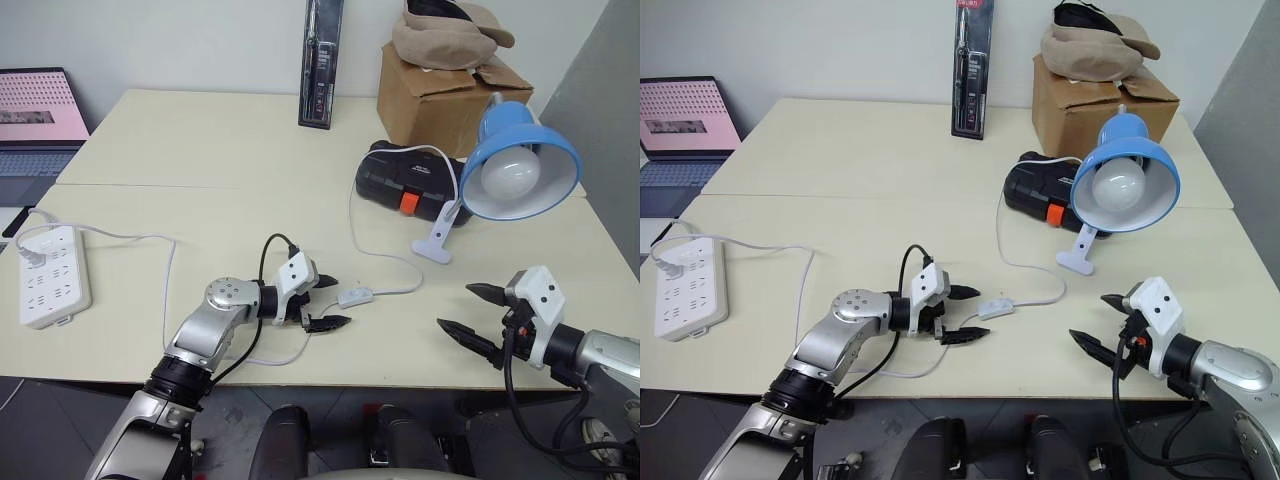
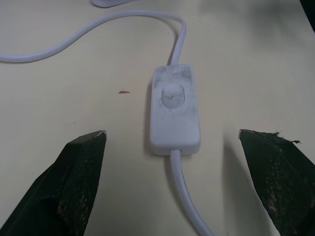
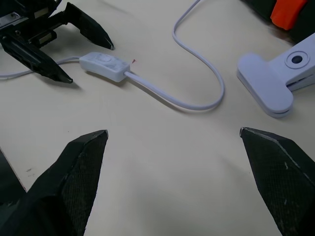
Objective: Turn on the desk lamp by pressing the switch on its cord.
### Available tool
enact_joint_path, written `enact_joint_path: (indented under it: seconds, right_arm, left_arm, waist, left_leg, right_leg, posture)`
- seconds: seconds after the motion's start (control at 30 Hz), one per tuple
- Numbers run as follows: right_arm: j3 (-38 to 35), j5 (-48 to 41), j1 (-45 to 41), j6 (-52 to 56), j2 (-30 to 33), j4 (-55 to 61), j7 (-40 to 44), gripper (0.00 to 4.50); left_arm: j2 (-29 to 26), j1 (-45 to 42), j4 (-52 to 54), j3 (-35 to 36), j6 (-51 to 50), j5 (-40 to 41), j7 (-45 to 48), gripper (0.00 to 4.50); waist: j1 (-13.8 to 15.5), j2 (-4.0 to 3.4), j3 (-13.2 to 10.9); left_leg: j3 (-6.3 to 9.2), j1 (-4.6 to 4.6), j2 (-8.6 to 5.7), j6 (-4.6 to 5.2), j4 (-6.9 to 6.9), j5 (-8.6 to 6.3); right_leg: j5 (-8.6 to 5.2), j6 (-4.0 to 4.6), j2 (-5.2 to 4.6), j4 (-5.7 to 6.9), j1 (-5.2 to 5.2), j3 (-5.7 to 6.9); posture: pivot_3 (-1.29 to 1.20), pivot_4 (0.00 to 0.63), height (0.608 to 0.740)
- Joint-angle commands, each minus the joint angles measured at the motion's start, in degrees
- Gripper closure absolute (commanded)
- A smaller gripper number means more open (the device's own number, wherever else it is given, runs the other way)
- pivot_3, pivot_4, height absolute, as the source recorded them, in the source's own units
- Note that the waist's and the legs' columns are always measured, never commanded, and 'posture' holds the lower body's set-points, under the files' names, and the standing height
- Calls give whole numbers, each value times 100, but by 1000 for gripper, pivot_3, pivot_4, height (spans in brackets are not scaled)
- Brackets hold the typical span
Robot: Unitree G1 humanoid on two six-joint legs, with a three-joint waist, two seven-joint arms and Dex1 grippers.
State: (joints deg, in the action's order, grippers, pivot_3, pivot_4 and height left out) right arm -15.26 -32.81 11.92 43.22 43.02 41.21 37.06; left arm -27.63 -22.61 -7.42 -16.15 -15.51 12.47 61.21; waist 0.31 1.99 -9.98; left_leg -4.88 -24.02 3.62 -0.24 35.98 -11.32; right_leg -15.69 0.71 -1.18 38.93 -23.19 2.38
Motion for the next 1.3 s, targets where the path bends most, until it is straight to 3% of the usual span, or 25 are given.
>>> enact_joint_path:
  seconds: [0.03, 0.17, 0.6, 0.9, 1.03, 1.23, 1.3]
  right_arm:
    - [-150, -40, -50, -52, 68, 205, -30, 0]
    - [-117, -38, -104, -41, 68, 197, -57, 0]
    - [-53, -44, -191, -41, 25, 229, -182, 0]
    - [-55, -330, -331, 141, -97, 350, -336, 0]
    - [-142, -1654, -496, 826, -884, 441, -1057, 0]
    - [-27, -3397, -554, 1635, -1532, 160, -2351, 0]
    - [196, -3728, -830, 1684, -2052, -187, -3153, 0]
  left_arm:
    - [141, -91, 12, -101, 87, -143, -65, 14]
    - [187, -111, -74, -87, 207, -272, -117, 428]
    - [298, -56, -36, -133, 290, -371, -97, 3292]
    - [329, -30, 134, 27, 341, -345, -269, 3378]
    - [449, -220, 275, 357, 706, -566, -1052, 3380]
    - [457, -267, 751, 378, 454, -553, -1242, 3380]
    - [443, -256, 852, 350, 395, -553, -1243, 3381]
  waist:
    - [0, 0, 0]
    - [6, 1, 0]
    - [0, 1, 0]
    - [-4, 1, 0]
    - [-6, 6, -2]
    - [-16, 6, 0]
    - [-24, 7, 1]
  left_leg:
    - [0, 0, 0, 0, 0, 0]
    - [0, -1, 0, 0, 2, 0]
    - [2, -4, 0, 0, 1, 0]
    - [2, -5, 0, 0, 1, 0]
    - [6, -7, 2, 0, 1, 0]
    - [5, -12, 3, 0, 3, 0]
    - [5, -13, 3, 0, 2, 0]
  right_leg:
    - [0, 0, 0, 0, 0, 0]
    - [1, -2, 0, 0, 1, 0]
    - [1, -2, 1, -3, 0, 2]
    - [1, -2, 0, -3, 0, 1]
    - [1, -3, 1, -1, -1, 3]
    - [3, -5, 1, -2, -2, 1]
    - [3, -5, 1, -2, -2, 1]
  posture:
    - [0, 150, 740]
    - [0, 150, 740]
    - [0, 150, 740]
    - [0, 150, 740]
    - [0, 150, 740]
    - [0, 150, 740]
    - [0, 150, 740]
